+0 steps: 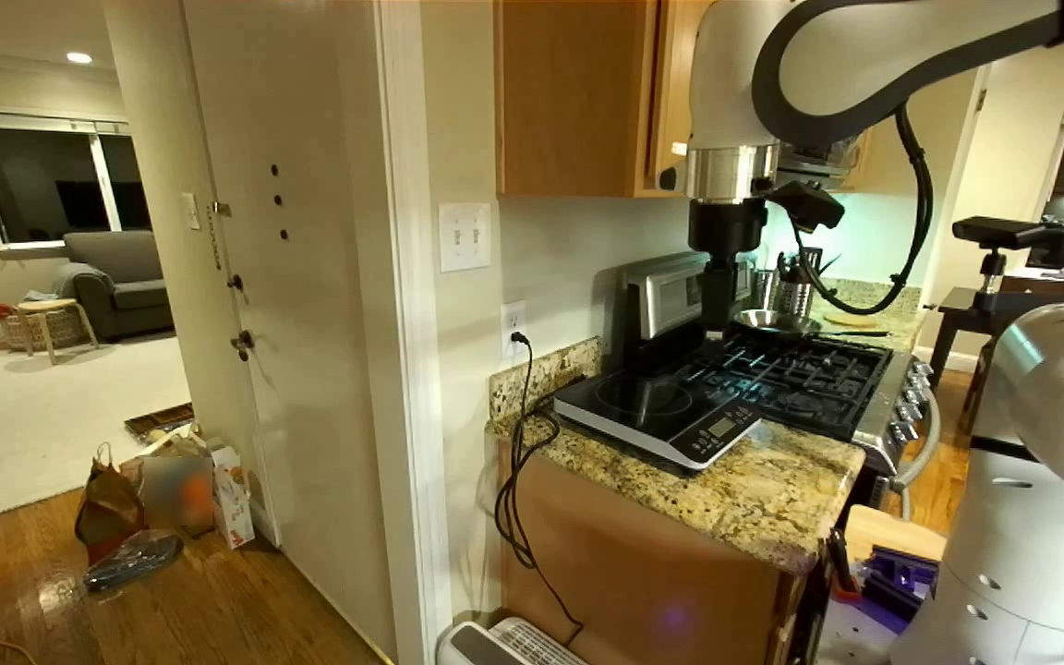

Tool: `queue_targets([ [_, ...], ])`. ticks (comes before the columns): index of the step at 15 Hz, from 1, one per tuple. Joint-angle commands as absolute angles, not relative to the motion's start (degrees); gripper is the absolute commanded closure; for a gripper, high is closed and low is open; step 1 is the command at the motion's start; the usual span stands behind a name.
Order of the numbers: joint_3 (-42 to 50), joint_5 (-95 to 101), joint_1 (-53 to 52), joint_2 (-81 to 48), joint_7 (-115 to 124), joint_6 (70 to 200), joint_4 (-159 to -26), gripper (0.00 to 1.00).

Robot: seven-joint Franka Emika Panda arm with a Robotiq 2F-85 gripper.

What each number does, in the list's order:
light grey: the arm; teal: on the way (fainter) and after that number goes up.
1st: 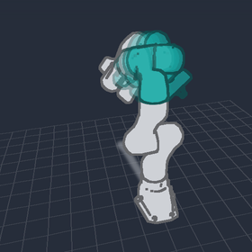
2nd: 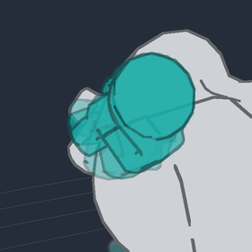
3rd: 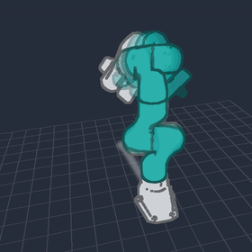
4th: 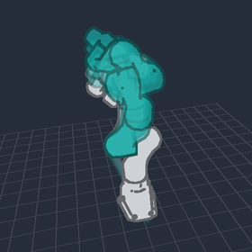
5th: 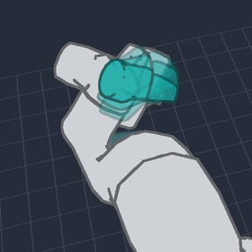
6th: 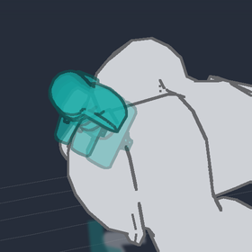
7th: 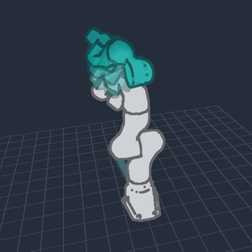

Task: Turn off the left light switch

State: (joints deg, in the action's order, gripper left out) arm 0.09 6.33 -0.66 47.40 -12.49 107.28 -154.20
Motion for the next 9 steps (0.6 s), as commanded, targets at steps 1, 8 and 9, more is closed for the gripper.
queue_targets([
  [1, 0.66, 6.89, -1.45, 46.68, -11.46, 107.51, -153.76, 0.0],
  [8, -0.53, 6.69, 0.3, 36.37, -4.51, 118.12, -147.28, 0.0],
  [9, -0.63, 6.66, 0.6, 34.65, -3.13, 120.0, -146.0, 0.0],
])
